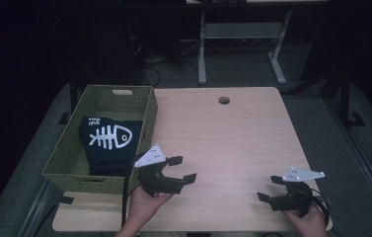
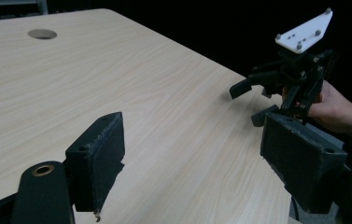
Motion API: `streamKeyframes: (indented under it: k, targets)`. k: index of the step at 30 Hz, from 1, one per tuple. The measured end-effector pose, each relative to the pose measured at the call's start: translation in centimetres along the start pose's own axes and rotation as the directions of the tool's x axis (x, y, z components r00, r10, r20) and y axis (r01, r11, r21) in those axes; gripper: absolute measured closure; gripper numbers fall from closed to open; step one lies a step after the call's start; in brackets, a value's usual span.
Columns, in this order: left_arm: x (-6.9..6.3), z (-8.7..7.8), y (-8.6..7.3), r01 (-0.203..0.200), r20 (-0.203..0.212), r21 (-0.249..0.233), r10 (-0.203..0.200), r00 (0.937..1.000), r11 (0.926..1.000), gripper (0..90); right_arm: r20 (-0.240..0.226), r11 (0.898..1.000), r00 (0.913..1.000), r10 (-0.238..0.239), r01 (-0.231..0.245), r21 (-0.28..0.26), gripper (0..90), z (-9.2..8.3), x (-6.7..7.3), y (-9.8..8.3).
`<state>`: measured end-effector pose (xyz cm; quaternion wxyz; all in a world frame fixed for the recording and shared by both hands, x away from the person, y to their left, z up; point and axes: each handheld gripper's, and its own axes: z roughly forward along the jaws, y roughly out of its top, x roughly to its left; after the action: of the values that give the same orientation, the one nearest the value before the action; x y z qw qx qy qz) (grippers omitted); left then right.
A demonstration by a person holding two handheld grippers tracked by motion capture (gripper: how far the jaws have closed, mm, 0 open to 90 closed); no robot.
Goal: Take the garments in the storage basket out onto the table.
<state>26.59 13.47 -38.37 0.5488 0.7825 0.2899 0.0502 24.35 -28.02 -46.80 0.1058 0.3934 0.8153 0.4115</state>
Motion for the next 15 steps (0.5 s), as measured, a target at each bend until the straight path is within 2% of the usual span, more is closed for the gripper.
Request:
streamKeyframes:
  k: [8,15]
  targets:
    - [0.7,-1.3,1.2,0.016,0.002,-0.012,-0.016,0.9999,0.9998,21.4,0.001,1.0,1.0,-0.001,0.001,-0.004,15.1,-0.1,0.0,0.1]
    - [2.1,-2.7,2.3,0.043,-0.002,-0.026,-0.043,0.9991,0.9987,21.5,0.002,1.0,1.0,0.004,-0.004,-0.005,15.1,0.0,0.0,0.1]
